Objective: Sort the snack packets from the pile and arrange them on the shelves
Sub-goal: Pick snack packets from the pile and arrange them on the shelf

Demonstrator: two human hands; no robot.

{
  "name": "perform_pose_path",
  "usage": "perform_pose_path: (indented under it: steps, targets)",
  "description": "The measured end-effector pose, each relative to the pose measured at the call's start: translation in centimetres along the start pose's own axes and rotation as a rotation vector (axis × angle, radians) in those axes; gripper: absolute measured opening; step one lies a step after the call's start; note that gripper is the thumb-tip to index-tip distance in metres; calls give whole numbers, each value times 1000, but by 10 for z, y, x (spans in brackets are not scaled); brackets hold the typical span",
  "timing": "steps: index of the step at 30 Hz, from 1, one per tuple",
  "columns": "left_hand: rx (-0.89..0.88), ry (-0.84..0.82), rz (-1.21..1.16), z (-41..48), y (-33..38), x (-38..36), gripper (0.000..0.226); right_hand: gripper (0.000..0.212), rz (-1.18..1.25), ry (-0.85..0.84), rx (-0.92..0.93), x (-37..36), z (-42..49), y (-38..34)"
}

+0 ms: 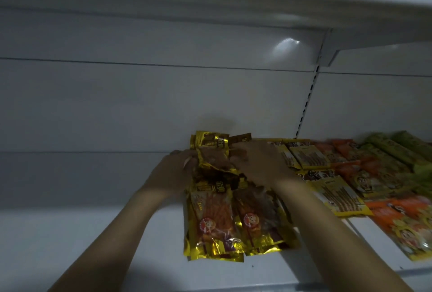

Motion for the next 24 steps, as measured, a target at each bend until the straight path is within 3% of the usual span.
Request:
perform_pose_path:
  steps: [4,7,11,17,24]
  targets:
    - [-14,-23,102,-54,21,-8,58,60,-38,-147,41,7,-69,-5]
    - [23,-43,239,-94,38,-17,61,56,-231,-141,49,0,-102,-13]
    - [111,-151,244,-113,38,-43,62,51,-369,-120,33,-24,-115,-13]
    - [89,-120,101,-116,43,-59,60,48,-324,-82,43,-44,-125,-11]
    - [120,-20,163,-135,52,-52,64,55,-302,26,119,-41,-142,-3]
Point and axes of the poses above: each hand's wrist, its own z-axis towards the middle knuckle, its own x-axis out of the back of the hand, y = z × x, the point moved 10 cm from there along z, towards the middle knuckle, and after that the axes turned 4 degrees about -y, right-handed, at the moved point
